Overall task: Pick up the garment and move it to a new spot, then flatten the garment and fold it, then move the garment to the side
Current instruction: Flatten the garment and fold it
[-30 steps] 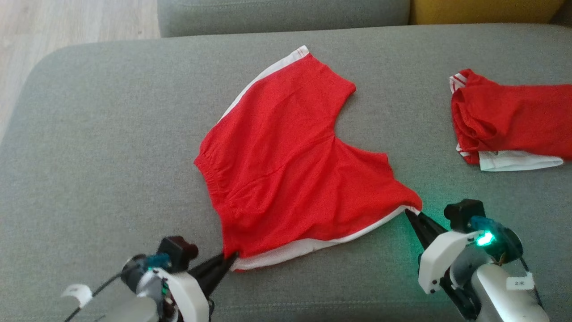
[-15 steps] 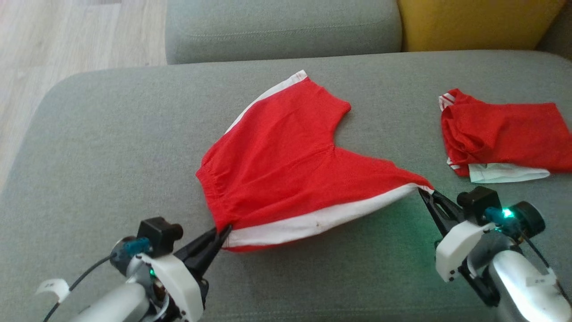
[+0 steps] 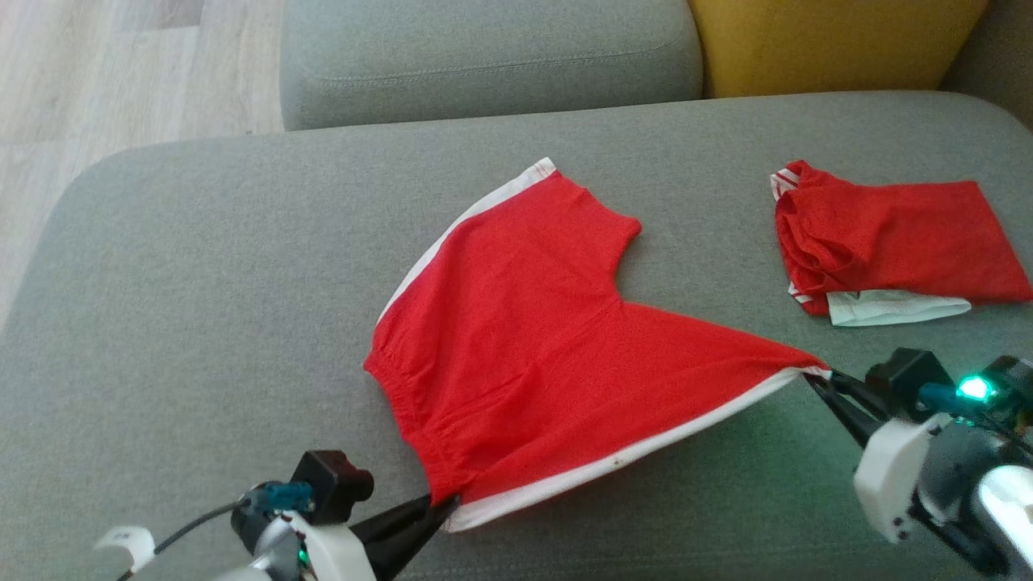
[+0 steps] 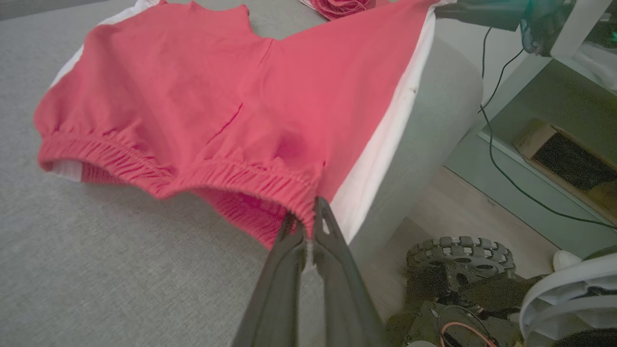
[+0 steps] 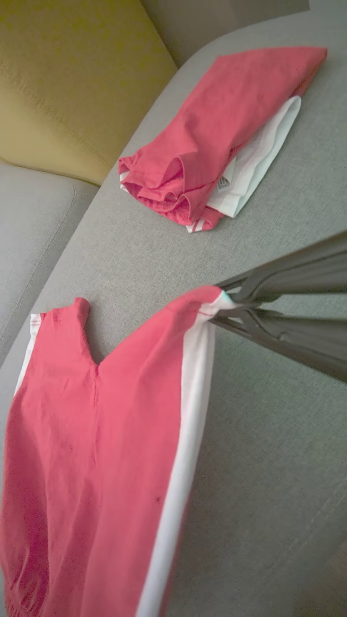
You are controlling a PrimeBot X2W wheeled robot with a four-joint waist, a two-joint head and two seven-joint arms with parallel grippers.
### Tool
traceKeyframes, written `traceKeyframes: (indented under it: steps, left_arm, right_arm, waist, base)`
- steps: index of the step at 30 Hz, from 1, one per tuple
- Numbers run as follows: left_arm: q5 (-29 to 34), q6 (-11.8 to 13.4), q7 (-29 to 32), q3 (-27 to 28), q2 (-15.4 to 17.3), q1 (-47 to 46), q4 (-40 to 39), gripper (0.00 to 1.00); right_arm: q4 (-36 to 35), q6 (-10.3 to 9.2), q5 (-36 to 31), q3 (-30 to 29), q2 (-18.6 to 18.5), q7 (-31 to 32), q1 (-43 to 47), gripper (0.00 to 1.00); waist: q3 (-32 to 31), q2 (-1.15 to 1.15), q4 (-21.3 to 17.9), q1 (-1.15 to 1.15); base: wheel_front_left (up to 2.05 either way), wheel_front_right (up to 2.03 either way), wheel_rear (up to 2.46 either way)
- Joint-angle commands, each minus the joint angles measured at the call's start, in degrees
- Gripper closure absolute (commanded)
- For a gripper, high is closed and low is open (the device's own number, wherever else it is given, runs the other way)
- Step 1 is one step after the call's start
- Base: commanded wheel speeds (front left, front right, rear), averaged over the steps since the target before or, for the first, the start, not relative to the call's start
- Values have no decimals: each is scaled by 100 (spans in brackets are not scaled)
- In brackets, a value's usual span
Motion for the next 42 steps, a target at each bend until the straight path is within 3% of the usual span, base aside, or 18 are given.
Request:
traceKeyframes:
  steps: [1,5,10,15,19,30,36,42]
  left_arm:
    - [-62,-8,36,248,281,-197,-269,100]
    - [-67,41,123,352,400,-355,-529,100]
    - [-3,88,135,486,371,-644,-561,100]
    - [48,15,169,601,190,-1155,-358,100]
    - [-36,-71,149,717,-22,-1590,-20,100]
    - [-80,-232,-111,475,-675,-2888,1106,100]
    - [-318,-236,-423,172,-772,-3367,1432,100]
    - [-518,-237,-706,-199,-885,-3687,1705,100]
  right_arm:
    - [-360,-5,-13,78,-463,134,-83,100]
    - [-795,-5,21,107,-923,402,-308,100]
    - [-1047,-5,63,303,-1187,583,-835,100]
    - [-1105,-5,238,990,-1544,819,-1937,100]
    - [-904,-5,426,1885,-1715,988,-3101,100]
    - [571,-5,1316,4083,-1466,943,-5976,100]
    - [1167,-5,1450,4432,-1125,778,-6713,100]
    - [1389,-5,1288,4454,-934,930,-6762,100]
  waist:
    - [10,0,28,0]
    - [87,0,138,0]
    - [292,0,290,0]
    - [762,0,568,0]
    - [1195,0,768,0]
    - [2177,0,1360,0]
    - [2473,0,1558,0]
    - [2649,0,1732,0]
  base:
    - [0,0,0]
    - [0,0,0]
    - [0,0,0]
    - [0,0,0]
    - [0,0,0]
    - [0,0,0]
    - [0,0,0]
    - [0,0,0]
